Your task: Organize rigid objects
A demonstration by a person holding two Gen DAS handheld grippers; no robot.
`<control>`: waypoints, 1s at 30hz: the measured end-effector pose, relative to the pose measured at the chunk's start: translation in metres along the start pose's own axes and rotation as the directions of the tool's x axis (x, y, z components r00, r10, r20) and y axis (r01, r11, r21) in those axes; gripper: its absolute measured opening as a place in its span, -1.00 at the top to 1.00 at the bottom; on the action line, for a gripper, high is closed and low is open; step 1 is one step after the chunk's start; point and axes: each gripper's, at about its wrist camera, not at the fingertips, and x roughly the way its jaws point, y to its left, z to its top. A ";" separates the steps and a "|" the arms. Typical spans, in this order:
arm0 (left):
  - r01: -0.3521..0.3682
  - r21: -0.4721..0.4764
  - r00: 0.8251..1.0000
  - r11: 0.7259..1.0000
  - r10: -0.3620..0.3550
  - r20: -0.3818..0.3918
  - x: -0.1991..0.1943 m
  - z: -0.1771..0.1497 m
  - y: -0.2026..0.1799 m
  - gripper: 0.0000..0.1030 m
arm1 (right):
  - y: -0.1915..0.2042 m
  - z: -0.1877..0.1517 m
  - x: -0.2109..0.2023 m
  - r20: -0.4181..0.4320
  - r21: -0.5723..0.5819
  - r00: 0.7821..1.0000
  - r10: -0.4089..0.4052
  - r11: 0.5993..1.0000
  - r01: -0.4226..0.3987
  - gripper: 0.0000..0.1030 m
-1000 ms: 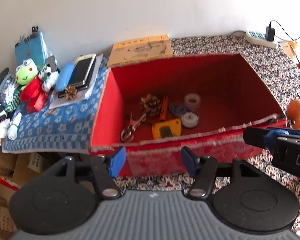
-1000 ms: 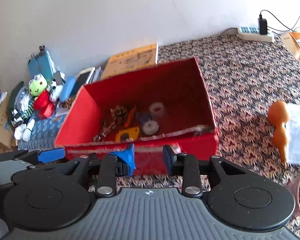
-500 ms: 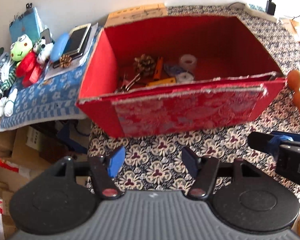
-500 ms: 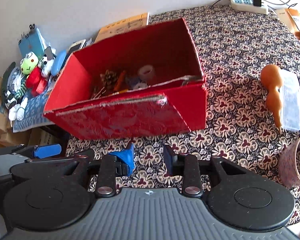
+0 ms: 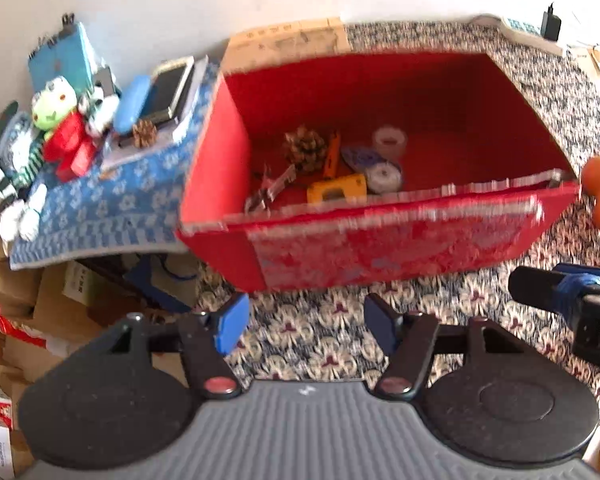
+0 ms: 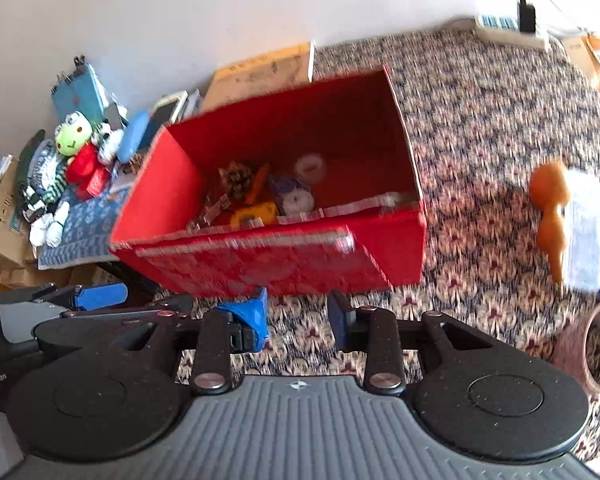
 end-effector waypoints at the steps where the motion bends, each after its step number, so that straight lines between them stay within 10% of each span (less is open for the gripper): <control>1: -0.005 0.001 1.000 1.000 0.005 0.016 -0.003 0.004 0.001 -0.29 | 0.001 0.003 -0.001 0.013 -0.008 1.000 0.000 1.000 0.000 0.69; 30: 0.017 -0.038 0.982 0.999 -0.009 0.190 0.028 0.071 0.015 -0.44 | -0.010 0.054 0.051 0.088 0.002 0.996 -0.032 0.999 0.032 0.62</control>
